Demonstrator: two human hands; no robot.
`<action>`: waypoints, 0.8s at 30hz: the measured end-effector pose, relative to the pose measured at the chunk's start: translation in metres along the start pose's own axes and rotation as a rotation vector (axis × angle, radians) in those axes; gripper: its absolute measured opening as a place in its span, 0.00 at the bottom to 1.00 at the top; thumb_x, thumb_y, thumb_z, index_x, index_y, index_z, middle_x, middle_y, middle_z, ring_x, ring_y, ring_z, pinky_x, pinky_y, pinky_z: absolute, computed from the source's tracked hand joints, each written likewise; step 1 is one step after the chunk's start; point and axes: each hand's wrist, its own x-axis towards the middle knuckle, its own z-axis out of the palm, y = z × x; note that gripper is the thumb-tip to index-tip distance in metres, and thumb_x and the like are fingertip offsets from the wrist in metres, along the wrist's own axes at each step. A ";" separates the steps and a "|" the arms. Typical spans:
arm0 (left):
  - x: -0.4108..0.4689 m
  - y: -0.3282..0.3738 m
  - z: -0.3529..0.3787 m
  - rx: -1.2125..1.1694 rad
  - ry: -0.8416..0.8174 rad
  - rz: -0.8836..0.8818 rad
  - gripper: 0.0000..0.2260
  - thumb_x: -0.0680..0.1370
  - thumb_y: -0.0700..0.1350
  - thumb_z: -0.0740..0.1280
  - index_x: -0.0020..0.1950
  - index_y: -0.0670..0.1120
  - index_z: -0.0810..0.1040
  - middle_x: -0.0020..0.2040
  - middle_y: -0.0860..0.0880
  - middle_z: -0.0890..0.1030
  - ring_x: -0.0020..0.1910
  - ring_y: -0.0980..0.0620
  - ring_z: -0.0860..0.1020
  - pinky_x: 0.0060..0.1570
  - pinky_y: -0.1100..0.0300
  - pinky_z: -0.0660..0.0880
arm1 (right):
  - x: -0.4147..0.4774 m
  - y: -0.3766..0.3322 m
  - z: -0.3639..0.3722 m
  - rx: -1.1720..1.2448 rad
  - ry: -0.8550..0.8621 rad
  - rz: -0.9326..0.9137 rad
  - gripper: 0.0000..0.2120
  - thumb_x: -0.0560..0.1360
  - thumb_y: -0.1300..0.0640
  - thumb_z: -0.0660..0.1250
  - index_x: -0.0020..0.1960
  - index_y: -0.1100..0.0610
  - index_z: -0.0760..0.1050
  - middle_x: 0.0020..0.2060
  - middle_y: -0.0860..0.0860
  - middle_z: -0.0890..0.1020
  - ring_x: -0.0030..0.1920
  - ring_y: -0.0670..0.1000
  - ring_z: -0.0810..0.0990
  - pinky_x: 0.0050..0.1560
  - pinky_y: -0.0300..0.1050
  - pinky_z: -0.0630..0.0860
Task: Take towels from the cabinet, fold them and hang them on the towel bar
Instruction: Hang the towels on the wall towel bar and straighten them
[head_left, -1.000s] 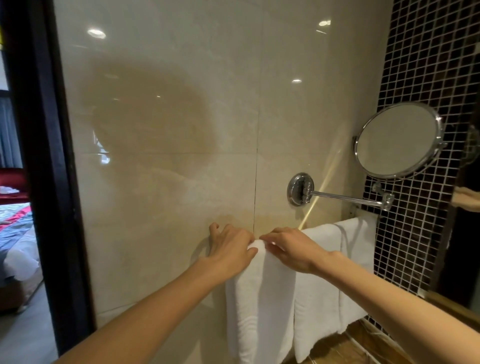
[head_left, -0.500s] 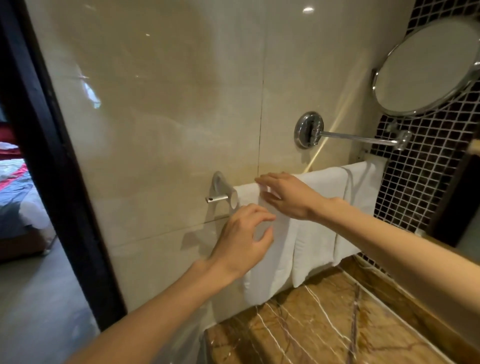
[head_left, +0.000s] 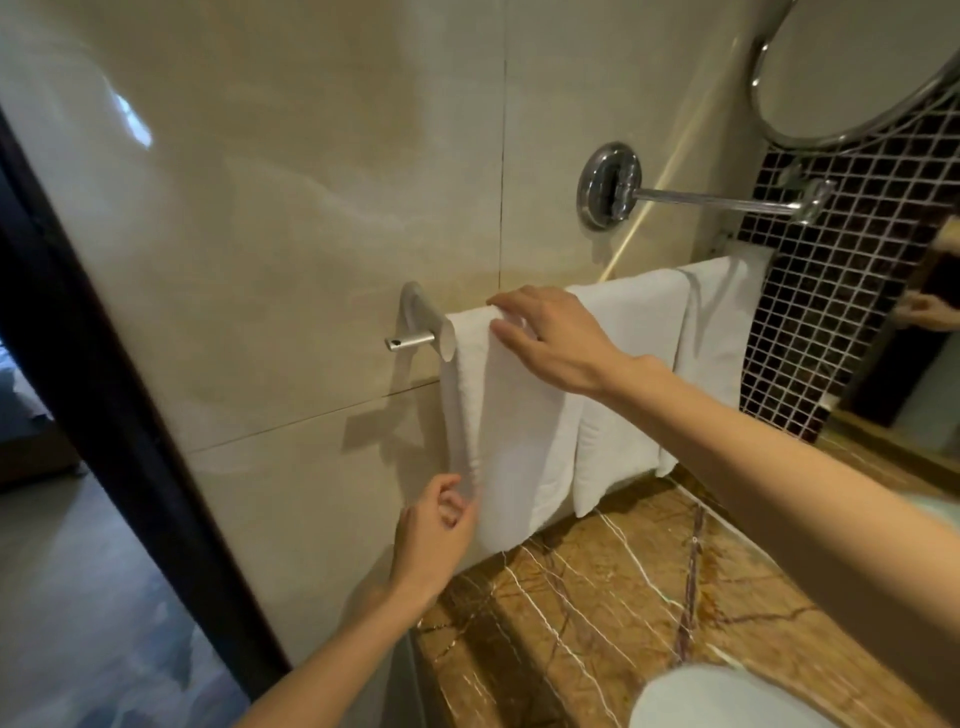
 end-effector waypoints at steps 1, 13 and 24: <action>0.000 -0.008 0.003 0.019 -0.009 -0.042 0.18 0.74 0.47 0.72 0.62 0.47 0.74 0.46 0.55 0.76 0.43 0.60 0.76 0.39 0.72 0.70 | 0.001 -0.001 0.000 -0.007 0.000 -0.004 0.24 0.78 0.44 0.54 0.66 0.57 0.74 0.57 0.55 0.80 0.57 0.58 0.77 0.60 0.52 0.69; 0.010 -0.044 0.040 0.161 -0.210 -0.117 0.16 0.74 0.53 0.71 0.53 0.41 0.80 0.52 0.48 0.74 0.42 0.55 0.75 0.46 0.60 0.74 | 0.022 -0.001 0.003 -0.103 -0.077 -0.026 0.17 0.81 0.48 0.47 0.45 0.54 0.69 0.45 0.56 0.80 0.46 0.60 0.76 0.45 0.49 0.64; 0.002 -0.066 0.060 0.019 -0.132 -0.060 0.14 0.73 0.46 0.73 0.53 0.37 0.82 0.53 0.51 0.74 0.45 0.66 0.72 0.43 0.82 0.65 | 0.045 -0.002 -0.004 -0.102 -0.245 0.099 0.20 0.80 0.48 0.51 0.36 0.57 0.70 0.45 0.61 0.78 0.45 0.60 0.73 0.43 0.49 0.65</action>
